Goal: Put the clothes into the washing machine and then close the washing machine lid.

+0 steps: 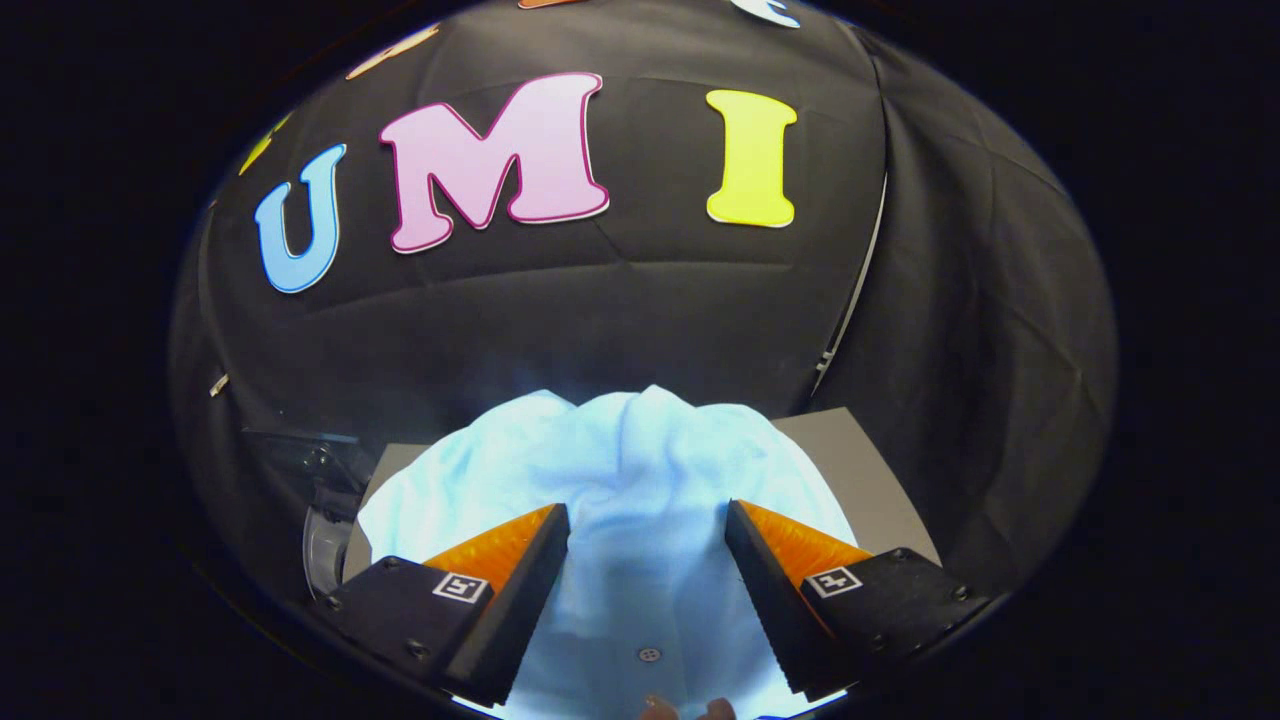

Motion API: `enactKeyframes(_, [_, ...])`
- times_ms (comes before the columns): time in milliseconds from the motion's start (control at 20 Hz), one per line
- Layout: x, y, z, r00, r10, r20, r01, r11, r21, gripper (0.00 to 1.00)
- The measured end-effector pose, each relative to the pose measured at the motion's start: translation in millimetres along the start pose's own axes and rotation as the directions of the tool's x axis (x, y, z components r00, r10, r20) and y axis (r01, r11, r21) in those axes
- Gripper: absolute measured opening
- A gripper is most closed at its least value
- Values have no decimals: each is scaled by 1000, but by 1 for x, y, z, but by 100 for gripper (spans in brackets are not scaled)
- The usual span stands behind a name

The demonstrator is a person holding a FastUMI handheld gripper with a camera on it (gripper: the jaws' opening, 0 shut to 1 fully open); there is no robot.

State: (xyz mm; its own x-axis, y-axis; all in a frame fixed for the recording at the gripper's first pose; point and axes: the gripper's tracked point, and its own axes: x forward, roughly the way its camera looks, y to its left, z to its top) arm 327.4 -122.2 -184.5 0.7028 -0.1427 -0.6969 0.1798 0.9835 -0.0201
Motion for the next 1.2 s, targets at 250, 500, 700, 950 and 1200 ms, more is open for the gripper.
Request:
enactKeyframes(250, [10,0,-5,999,6,-42,-6,1000,24,100])
enactKeyframes(500, [8,10,-4,996,53,-69,-52,998,22,54])
enactKeyframes(700, [6,10,-9,997,55,-61,-54,998,18,33])
enactKeyframes(950, [-7,9,-9,999,41,-30,-41,999,11,9])
enactKeyframes(1200, [-64,23,4,990,130,55,-134,988,77,9])
